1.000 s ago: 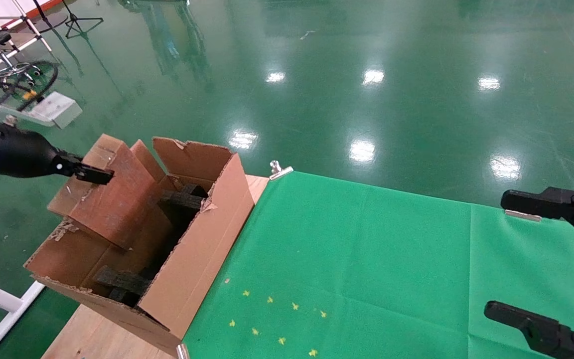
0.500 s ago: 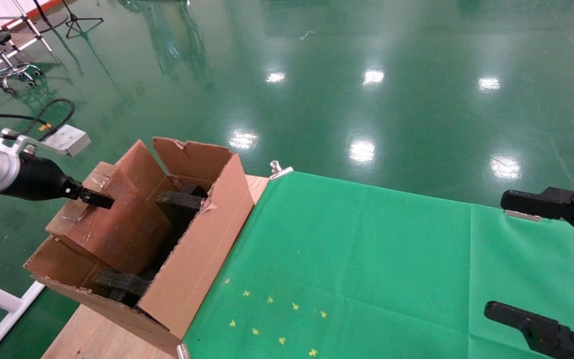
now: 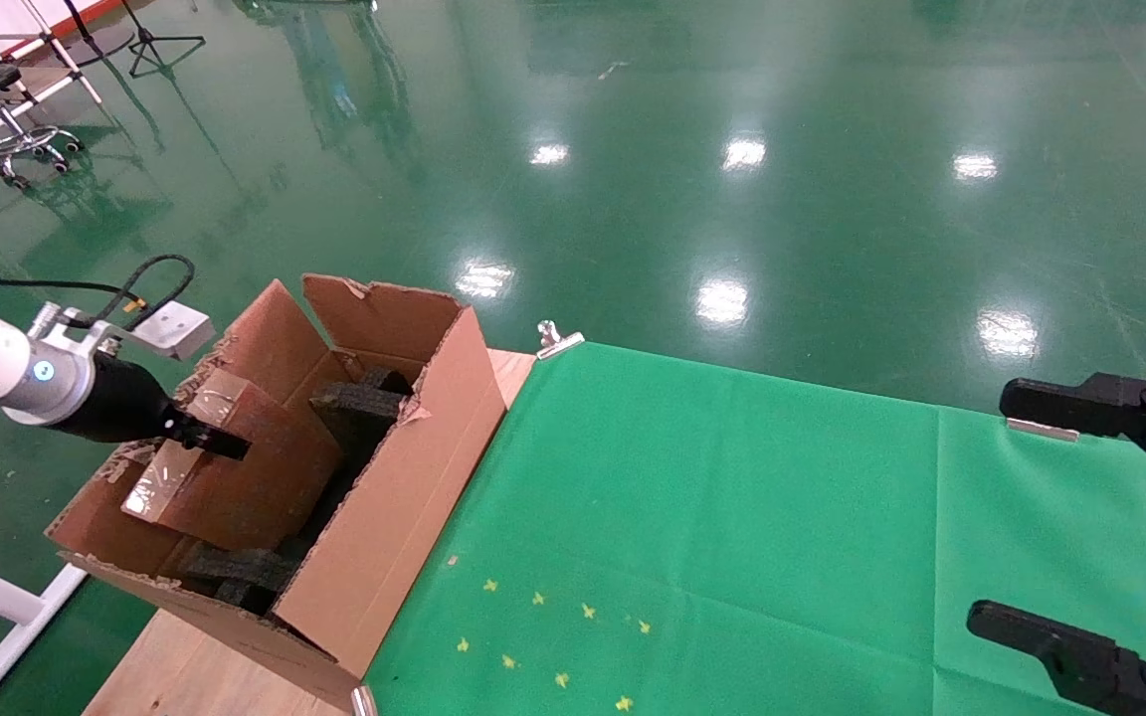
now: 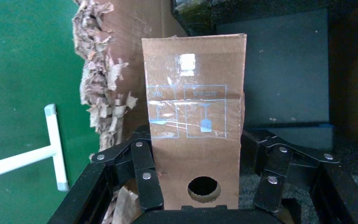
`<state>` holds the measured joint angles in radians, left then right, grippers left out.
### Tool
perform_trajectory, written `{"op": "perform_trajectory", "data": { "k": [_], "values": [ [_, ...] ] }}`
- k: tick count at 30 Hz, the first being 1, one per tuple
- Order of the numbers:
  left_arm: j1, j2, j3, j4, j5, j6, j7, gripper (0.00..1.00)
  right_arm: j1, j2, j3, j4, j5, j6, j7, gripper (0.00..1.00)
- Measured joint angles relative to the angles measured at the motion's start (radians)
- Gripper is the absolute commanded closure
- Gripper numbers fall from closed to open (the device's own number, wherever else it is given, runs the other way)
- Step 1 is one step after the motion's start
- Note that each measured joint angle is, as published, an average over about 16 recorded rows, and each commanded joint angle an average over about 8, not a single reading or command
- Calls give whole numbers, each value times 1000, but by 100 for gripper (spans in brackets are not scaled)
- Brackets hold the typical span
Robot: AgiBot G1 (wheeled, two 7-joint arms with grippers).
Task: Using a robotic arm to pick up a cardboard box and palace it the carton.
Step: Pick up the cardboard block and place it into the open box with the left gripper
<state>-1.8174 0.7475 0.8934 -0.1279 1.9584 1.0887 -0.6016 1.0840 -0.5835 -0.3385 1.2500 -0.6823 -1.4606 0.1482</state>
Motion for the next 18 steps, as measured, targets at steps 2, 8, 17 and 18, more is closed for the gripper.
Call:
{"op": "perform_trajectory", "data": {
  "k": [2, 8, 17, 18],
  "values": [
    [3, 7, -1, 16, -2, -8, 5, 68, 0, 0, 0, 0, 0, 0, 0, 0],
    [8, 20, -5, 45, -8, -24, 16, 0, 0, 0, 0, 0, 0, 0, 0, 0],
    [10, 22, -7, 52, -10, -26, 19, 0, 0, 0, 0, 0, 0, 0, 0, 0],
    [10, 22, -7, 51, -10, -25, 19, 0, 0, 0, 0, 0, 0, 0, 0, 0]
  ]
}}
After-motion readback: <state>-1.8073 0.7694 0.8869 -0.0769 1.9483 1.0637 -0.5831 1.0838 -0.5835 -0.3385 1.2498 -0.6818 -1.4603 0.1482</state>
